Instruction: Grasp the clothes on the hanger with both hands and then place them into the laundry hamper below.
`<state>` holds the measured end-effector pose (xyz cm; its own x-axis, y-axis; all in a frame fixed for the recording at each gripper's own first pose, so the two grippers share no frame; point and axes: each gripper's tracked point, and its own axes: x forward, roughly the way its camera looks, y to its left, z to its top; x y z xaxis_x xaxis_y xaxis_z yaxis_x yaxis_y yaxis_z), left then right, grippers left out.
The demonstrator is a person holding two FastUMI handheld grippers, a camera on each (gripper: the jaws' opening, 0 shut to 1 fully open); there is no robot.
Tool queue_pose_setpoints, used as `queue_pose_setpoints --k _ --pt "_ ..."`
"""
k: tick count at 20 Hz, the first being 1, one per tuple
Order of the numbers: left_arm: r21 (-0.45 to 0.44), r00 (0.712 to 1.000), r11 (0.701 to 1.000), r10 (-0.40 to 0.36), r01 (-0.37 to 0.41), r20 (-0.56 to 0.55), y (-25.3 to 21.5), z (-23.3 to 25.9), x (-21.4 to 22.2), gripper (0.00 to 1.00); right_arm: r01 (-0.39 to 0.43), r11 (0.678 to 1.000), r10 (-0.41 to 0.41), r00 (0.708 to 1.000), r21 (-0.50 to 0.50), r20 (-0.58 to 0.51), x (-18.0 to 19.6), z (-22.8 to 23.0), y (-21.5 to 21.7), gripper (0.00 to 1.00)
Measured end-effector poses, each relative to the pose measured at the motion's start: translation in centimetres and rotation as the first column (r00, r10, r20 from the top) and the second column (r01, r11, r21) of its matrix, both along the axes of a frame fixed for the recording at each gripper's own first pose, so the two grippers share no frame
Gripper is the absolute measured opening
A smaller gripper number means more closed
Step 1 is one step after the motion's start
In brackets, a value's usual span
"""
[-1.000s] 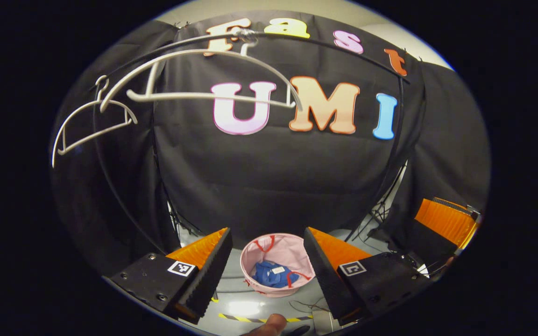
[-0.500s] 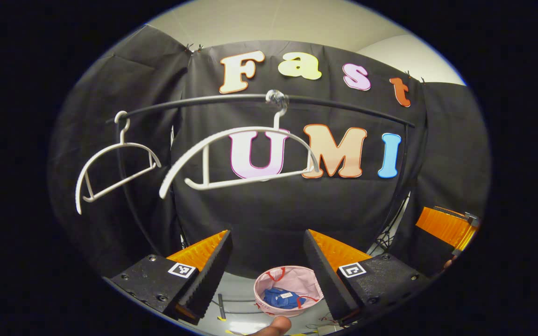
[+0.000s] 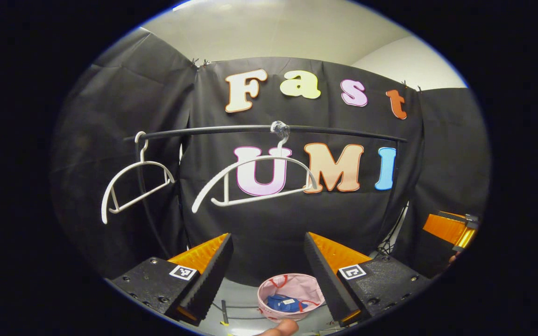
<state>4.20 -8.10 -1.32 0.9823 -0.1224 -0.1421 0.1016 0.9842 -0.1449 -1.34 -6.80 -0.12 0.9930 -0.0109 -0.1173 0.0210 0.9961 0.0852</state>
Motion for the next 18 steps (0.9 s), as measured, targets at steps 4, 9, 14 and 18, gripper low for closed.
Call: queue_pose_setpoints --k 4,9,14,18 --pt "0.004 1.000 1.000 -0.010 0.010 -0.012 -1.2 -1.9 -1.8 0.91 0.038 0.999 -0.038 0.999 -0.012 0.004 -3.0 -1.6 -2.4 0.99" --pt "0.058 1.000 0.998 -0.013 0.011 0.028 -3.1 -2.4 -2.0 0.90 0.043 0.999 -0.043 0.999 -0.003 -0.015 -5.4 -3.9 -4.1 0.99" --pt "0.053 0.985 0.999 -0.019 0.010 0.172 -5.9 0.0 -1.7 0.90 0.029 1.000 -0.030 0.999 0.007 0.019 -6.2 -3.1 -5.1 0.99" --pt "0.094 0.966 0.994 -0.070 0.048 0.247 -8.2 2.4 -2.0 0.92 0.029 0.999 -0.031 0.997 0.039 0.066 -6.0 -1.7 -5.9 0.98"
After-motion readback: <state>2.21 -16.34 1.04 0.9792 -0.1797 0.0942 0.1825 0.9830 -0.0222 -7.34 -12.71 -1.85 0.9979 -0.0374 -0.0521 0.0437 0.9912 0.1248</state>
